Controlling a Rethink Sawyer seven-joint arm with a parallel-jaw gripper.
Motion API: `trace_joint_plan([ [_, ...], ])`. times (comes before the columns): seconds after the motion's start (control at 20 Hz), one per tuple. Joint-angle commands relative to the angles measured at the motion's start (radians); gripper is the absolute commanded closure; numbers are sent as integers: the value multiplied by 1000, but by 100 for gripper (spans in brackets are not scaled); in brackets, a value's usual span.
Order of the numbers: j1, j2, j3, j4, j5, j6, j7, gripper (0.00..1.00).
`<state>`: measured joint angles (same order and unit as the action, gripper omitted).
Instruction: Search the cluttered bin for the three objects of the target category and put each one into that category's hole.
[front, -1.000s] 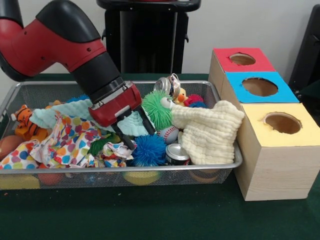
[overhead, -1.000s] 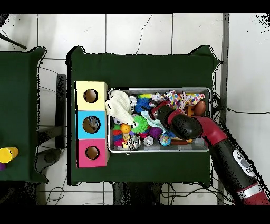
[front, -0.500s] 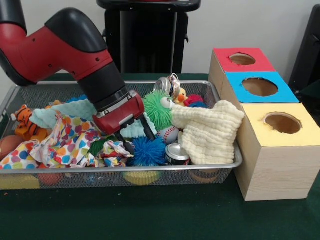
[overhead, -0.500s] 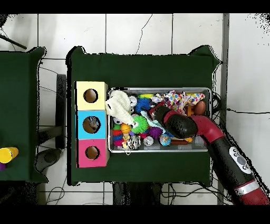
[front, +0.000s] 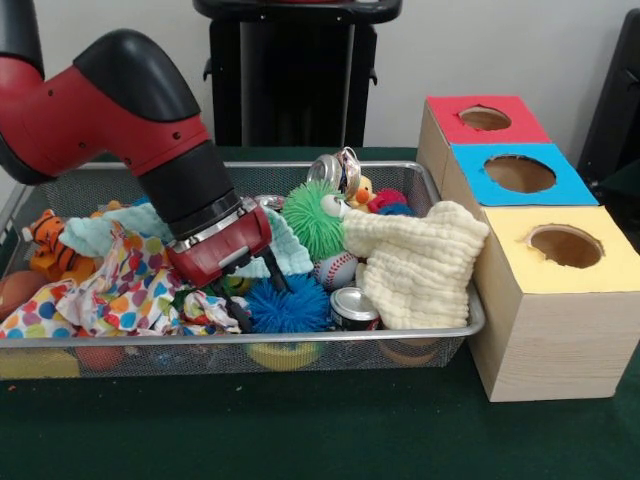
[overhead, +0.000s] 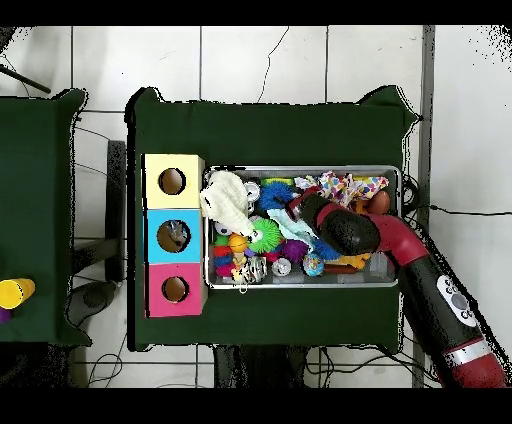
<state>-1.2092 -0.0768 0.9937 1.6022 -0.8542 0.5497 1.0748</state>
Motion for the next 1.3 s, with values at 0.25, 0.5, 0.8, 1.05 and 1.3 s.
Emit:
trace_joint_plan([
  [0.25, 6, 40, -92, -208, -61, 179, -472, 0],
  [0.5, 13, 33, -100, -218, -53, 187, -489, 0],
  [0.8, 18, 38, -106, -238, -44, 194, -516, 0],
  [1.05, 15, 46, -106, -258, -39, 204, -542, 0],
  [1.3, 11, 55, -102, -276, -34, 219, -564, 0],
])
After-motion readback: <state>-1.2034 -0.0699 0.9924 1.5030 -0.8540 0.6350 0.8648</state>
